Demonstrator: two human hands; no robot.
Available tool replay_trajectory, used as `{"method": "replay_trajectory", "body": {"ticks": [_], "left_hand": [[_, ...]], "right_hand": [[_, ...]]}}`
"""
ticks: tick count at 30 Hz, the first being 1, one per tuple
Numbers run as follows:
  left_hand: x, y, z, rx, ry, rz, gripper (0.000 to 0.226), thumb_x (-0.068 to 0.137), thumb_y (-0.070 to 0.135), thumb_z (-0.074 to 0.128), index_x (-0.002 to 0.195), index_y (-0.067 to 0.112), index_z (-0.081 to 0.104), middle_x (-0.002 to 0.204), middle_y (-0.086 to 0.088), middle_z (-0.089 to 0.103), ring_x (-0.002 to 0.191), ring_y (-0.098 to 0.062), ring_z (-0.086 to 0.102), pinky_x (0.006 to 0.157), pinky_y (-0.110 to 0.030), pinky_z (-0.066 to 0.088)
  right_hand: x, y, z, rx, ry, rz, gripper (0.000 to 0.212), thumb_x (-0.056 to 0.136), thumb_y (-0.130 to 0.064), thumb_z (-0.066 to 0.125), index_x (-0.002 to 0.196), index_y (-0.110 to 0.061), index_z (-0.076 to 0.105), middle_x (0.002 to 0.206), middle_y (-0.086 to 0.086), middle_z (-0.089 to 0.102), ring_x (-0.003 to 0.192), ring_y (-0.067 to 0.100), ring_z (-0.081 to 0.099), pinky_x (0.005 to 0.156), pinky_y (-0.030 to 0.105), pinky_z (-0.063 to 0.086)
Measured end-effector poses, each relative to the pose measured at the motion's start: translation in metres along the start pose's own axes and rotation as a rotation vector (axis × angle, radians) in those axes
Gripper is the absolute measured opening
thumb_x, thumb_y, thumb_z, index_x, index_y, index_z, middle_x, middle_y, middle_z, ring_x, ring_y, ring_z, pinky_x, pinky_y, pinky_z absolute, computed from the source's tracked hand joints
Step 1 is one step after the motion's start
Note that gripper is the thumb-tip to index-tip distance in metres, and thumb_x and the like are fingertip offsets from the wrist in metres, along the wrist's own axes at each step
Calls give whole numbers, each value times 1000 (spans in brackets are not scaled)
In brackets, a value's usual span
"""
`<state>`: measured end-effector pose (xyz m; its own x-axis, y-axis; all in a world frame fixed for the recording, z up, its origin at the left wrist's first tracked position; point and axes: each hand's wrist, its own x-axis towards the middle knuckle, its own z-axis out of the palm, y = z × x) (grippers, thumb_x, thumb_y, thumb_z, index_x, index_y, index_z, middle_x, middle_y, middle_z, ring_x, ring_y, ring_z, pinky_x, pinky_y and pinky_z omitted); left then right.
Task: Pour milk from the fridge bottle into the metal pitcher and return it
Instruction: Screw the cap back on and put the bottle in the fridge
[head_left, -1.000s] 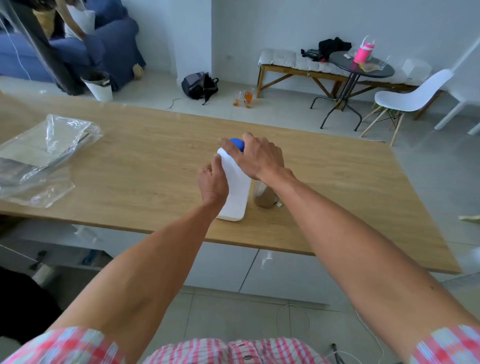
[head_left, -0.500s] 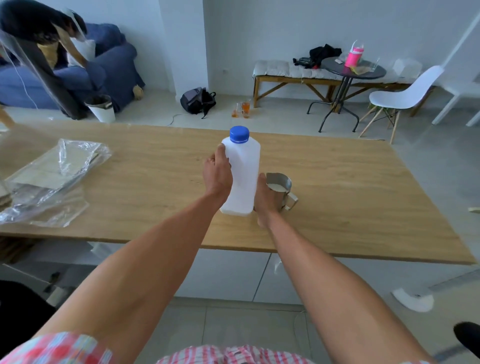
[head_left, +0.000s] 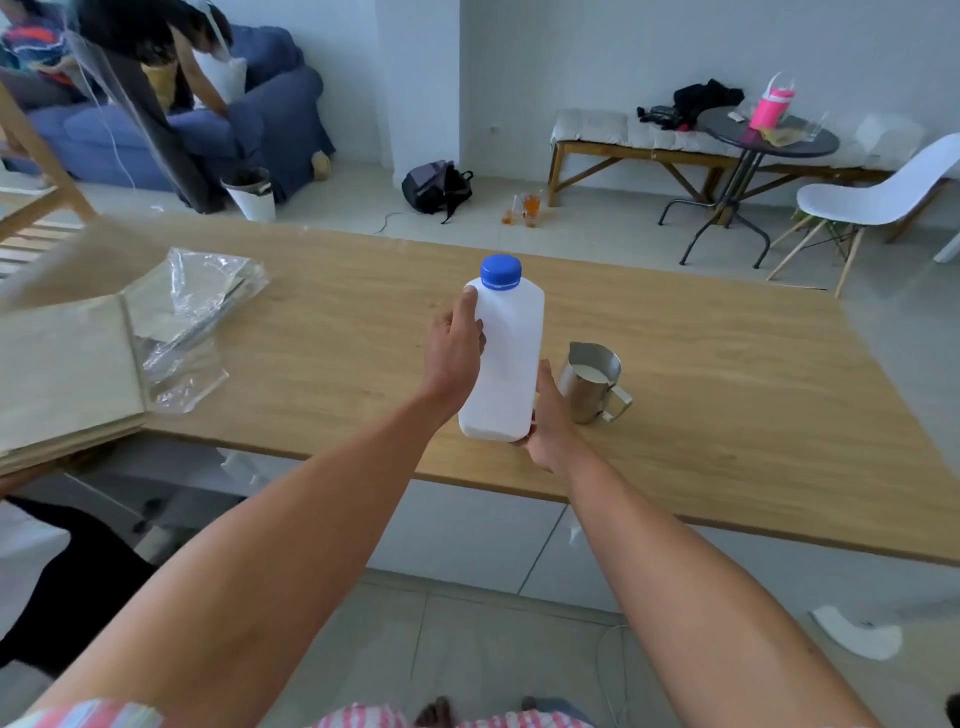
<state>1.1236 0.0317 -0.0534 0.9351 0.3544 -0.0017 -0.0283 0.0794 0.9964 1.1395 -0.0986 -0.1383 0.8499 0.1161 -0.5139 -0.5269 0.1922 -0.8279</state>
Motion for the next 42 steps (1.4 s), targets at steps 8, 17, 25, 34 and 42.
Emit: {"method": "replay_trajectory", "body": {"ticks": [8,17,25,34,42], "left_hand": [[-14,-12,-21,9,234,-45,45,96,42,48,68,17,22,65,-4,24,57,-18,25,58,-35,23],[-64,-8,-71,-23,610,12,46,95,41,50,58,24,28,57,0,27,52,-16,24,55,-34,21],[-157,11,-153,-33,949,92,44,96,43,49,62,18,35,53,0,29,49,-14,26,52,-30,22],[-321,34,-260,-19,1285,174,65,101,38,49,39,29,34,43,11,30,41,-10,27,50,-26,24],[-496,50,-339,109,1571,194,65,100,39,47,38,28,32,41,13,30,42,-10,26,51,-31,23]], "right_hand": [[19,13,6,-175,-197,1,49,93,-72,37,94,-42,76,101,-5,80,80,13,75,62,29,52],[4,37,54,-267,-502,147,60,87,-66,54,118,-18,72,107,4,78,81,28,76,60,35,55],[-72,83,129,-453,-777,172,54,97,-65,48,128,-25,66,108,1,75,84,20,72,73,40,55],[-222,175,217,-512,-1103,212,51,105,-54,42,128,-16,67,122,14,74,114,36,69,102,62,51],[-383,280,262,-705,-1344,302,55,96,-67,46,118,-23,70,108,3,78,92,23,74,71,37,57]]}}
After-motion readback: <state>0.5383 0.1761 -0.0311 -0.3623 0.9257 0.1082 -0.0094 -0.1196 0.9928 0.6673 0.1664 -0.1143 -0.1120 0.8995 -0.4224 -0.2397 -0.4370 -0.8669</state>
